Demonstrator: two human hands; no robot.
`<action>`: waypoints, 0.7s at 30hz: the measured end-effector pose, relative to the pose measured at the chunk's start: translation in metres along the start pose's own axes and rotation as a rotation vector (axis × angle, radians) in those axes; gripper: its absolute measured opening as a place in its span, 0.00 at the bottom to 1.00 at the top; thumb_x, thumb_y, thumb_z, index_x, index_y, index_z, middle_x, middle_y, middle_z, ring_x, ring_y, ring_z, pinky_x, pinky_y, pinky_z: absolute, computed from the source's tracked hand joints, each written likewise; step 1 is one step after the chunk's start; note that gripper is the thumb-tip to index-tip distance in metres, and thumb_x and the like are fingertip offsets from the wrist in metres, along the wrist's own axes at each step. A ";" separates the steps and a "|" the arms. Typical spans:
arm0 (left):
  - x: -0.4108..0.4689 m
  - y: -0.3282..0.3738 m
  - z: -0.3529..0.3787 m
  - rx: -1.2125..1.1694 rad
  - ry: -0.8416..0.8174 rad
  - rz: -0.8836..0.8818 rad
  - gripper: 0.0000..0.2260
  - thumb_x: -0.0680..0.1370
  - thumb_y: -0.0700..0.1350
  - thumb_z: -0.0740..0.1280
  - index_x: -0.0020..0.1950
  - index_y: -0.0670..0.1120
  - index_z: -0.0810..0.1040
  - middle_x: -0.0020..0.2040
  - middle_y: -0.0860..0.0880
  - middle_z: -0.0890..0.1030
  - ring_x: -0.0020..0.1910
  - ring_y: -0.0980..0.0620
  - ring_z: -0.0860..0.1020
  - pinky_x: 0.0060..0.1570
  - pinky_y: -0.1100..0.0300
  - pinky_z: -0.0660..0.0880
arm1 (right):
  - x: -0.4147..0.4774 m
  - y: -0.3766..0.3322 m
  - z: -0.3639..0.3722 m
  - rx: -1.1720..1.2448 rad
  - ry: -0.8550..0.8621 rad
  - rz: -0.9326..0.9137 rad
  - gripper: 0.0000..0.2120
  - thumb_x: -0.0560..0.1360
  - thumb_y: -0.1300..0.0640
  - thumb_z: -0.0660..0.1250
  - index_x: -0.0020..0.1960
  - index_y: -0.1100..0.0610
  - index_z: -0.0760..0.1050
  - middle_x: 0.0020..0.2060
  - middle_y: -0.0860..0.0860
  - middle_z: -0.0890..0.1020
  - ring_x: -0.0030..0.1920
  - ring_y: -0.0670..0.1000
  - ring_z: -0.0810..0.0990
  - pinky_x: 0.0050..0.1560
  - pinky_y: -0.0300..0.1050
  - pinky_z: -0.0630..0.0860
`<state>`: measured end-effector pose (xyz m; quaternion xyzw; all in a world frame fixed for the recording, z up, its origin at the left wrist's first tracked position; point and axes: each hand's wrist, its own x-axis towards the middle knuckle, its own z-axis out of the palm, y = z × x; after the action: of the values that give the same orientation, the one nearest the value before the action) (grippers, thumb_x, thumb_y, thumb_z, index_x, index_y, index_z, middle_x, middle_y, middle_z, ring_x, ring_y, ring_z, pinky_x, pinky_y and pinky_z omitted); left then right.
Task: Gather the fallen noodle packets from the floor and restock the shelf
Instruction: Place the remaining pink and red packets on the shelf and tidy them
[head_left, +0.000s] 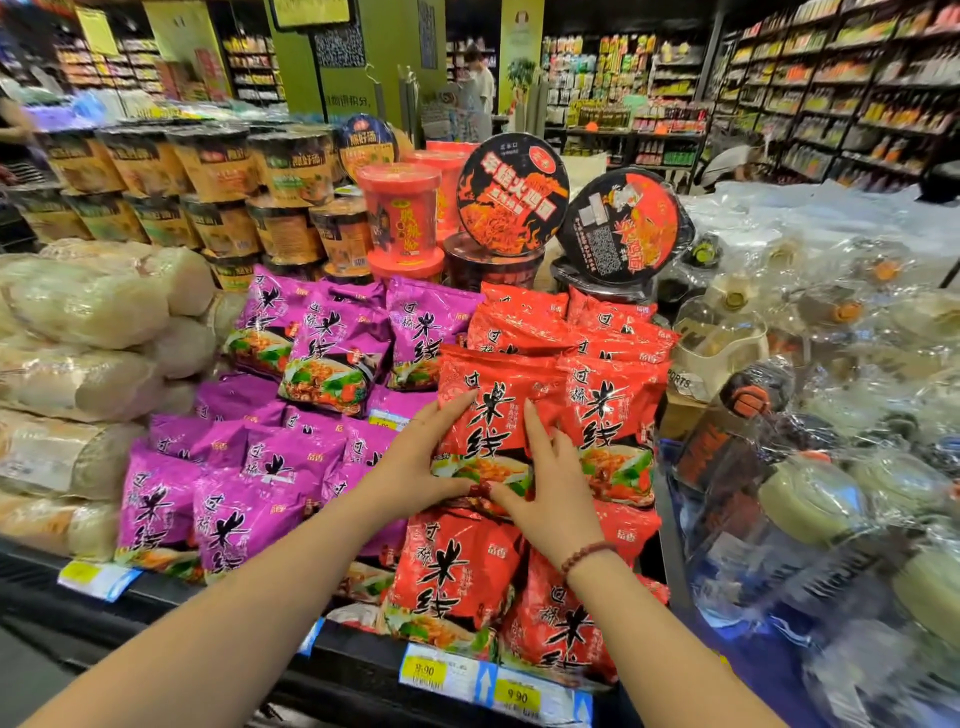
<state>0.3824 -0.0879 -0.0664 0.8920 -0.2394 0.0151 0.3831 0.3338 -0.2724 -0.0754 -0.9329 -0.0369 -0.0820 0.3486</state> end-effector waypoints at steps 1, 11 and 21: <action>0.003 -0.002 0.000 0.022 -0.012 -0.013 0.48 0.70 0.46 0.78 0.73 0.74 0.48 0.77 0.51 0.61 0.77 0.53 0.56 0.75 0.53 0.60 | 0.001 0.000 0.002 -0.141 0.080 -0.011 0.46 0.72 0.44 0.71 0.77 0.41 0.43 0.76 0.56 0.54 0.76 0.56 0.53 0.72 0.51 0.62; 0.019 -0.012 -0.005 0.152 -0.091 -0.030 0.49 0.71 0.47 0.77 0.78 0.63 0.45 0.77 0.48 0.55 0.72 0.59 0.56 0.66 0.69 0.55 | 0.030 0.010 -0.004 -0.469 0.010 -0.188 0.50 0.73 0.38 0.66 0.74 0.47 0.29 0.75 0.50 0.33 0.71 0.49 0.28 0.74 0.47 0.41; 0.019 -0.014 0.005 0.217 -0.091 -0.048 0.49 0.72 0.50 0.76 0.74 0.69 0.38 0.80 0.43 0.48 0.78 0.47 0.52 0.70 0.58 0.58 | 0.035 0.014 0.000 -0.490 -0.020 -0.178 0.51 0.72 0.36 0.66 0.76 0.47 0.31 0.76 0.50 0.34 0.76 0.52 0.35 0.75 0.48 0.45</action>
<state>0.4048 -0.0910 -0.0749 0.9334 -0.2322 -0.0086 0.2734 0.3699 -0.2824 -0.0782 -0.9834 -0.1015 -0.1098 0.1033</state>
